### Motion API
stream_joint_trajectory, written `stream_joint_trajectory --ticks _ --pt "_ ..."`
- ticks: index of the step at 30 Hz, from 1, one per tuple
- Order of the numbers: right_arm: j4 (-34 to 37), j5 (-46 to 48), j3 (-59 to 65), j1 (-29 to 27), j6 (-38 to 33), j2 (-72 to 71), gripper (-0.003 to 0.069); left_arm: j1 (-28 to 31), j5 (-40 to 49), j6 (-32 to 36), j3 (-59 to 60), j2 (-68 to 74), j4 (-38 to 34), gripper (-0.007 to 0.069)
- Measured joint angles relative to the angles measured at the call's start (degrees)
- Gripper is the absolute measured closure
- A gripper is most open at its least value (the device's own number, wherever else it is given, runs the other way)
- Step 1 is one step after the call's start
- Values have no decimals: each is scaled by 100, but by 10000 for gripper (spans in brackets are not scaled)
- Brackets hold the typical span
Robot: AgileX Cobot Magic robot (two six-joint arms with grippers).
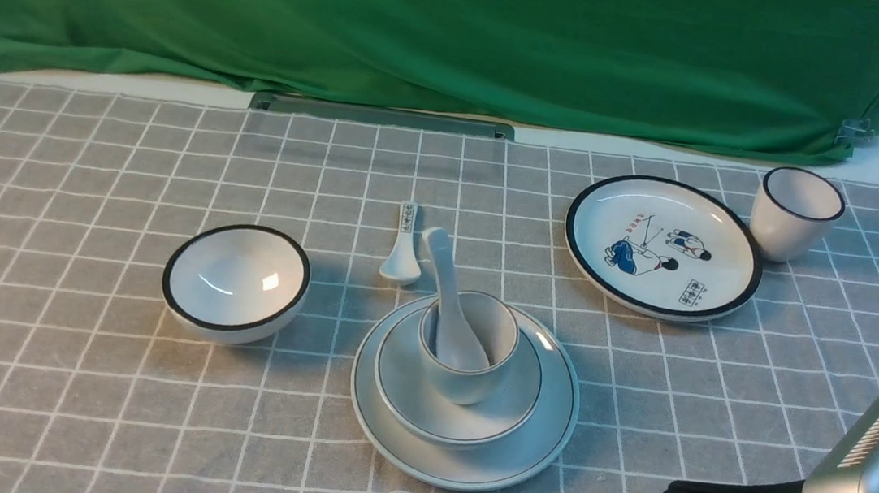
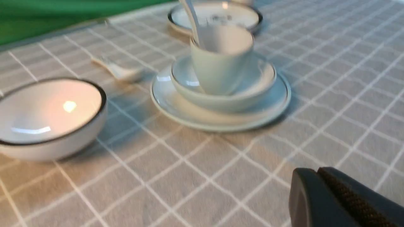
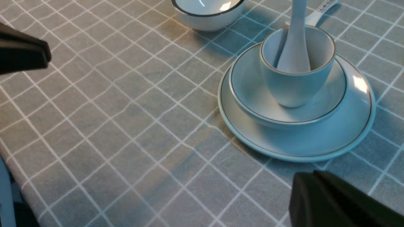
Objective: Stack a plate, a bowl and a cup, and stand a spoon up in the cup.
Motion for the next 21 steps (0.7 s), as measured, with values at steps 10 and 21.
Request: stream_joint_trajectory --ticks 10,21 --pt "-636 -194 189 -551 -17 -478 641 0 155 0 0 -5 11 613" --pt "-755 -434 2694 -3885 -202 -3925 643 0 125 0 0 -5 23 613"
